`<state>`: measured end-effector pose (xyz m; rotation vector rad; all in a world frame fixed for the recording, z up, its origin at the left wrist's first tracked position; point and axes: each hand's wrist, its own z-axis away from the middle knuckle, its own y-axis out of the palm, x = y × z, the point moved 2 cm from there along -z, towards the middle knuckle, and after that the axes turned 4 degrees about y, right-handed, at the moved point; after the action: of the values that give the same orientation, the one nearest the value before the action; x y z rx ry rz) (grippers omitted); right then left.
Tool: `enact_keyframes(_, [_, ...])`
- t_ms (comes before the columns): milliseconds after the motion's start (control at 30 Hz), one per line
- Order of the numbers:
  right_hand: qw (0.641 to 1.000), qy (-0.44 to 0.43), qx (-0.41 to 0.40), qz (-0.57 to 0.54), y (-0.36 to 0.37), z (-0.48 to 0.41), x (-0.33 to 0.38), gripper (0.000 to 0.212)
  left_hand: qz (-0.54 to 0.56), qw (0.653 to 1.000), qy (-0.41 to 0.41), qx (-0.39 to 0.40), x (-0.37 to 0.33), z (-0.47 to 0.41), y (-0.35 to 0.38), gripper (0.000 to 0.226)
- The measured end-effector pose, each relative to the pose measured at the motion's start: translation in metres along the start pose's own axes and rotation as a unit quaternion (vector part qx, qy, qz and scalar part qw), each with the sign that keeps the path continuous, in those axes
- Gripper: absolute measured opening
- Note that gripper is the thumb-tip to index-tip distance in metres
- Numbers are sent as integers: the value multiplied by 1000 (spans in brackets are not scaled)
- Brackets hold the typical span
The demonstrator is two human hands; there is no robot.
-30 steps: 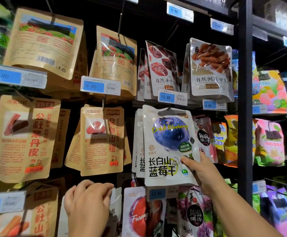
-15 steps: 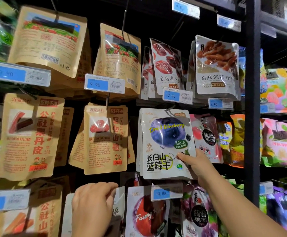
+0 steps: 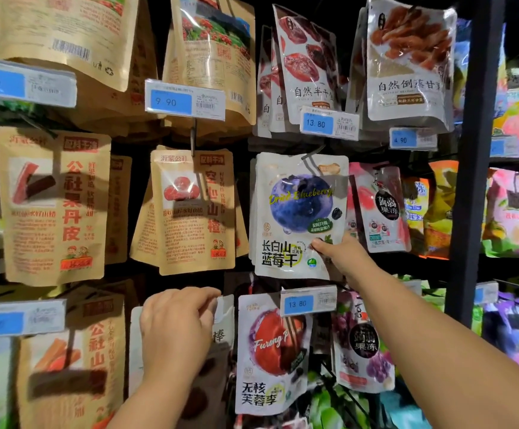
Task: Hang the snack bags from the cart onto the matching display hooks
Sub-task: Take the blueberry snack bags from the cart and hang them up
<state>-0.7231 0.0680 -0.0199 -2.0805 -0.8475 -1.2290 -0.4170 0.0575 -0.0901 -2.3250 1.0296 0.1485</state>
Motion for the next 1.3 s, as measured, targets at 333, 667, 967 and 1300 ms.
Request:
enact_keyframes(333, [997, 9, -26, 75, 13, -8, 3, 36, -6, 1000, 0, 1, -2, 3, -3, 21])
enact_keyframes(667, [995, 35, -29, 92, 26, -11, 2, 40, -11, 1000, 13, 1, -1, -3, -5, 19])
enact_keyframes(967, [974, 40, -124, 183, -4, 32, 2, 33, 25, 1000, 13, -1, -17, -4, 4, 20])
enact_keyframes(1300, [946, 28, -197, 257, -54, 140, -34, 13, 183, 965, 150, 118, -93, 31, 57, 16])
